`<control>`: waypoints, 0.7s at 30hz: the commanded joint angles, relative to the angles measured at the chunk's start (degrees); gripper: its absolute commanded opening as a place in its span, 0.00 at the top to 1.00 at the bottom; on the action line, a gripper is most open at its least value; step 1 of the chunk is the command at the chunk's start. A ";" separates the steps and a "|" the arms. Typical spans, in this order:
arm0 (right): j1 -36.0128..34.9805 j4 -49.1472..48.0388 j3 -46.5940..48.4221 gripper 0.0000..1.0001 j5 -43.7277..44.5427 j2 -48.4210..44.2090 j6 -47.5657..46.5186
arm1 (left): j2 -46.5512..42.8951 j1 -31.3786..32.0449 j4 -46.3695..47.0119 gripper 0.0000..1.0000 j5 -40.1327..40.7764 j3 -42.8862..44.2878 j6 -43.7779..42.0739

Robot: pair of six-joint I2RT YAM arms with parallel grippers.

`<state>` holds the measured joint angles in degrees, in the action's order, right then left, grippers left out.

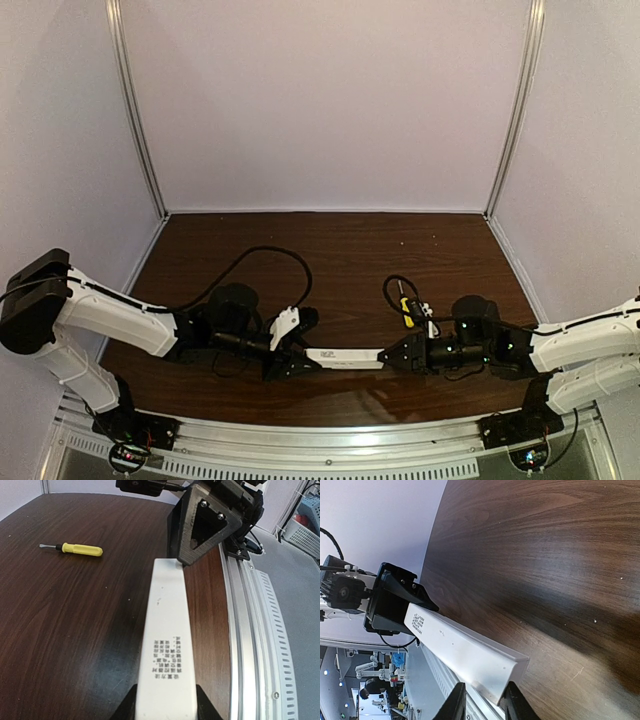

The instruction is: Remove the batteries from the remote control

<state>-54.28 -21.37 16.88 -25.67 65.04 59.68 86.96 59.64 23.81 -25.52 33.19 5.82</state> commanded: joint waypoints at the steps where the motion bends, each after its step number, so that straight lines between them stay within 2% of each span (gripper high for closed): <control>1: -0.65 -1.55 1.54 0.72 0.05 -1.31 -0.72 | 0.73 0.16 2.07 1.00 0.80 1.79 -0.99; 21: -0.65 -0.66 1.31 0.79 1.20 -0.74 -1.35 | 0.63 0.15 1.81 1.00 0.67 1.97 -0.99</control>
<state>-54.30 -20.23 16.88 -24.60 64.07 59.51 87.13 59.64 23.83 -25.50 33.39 5.78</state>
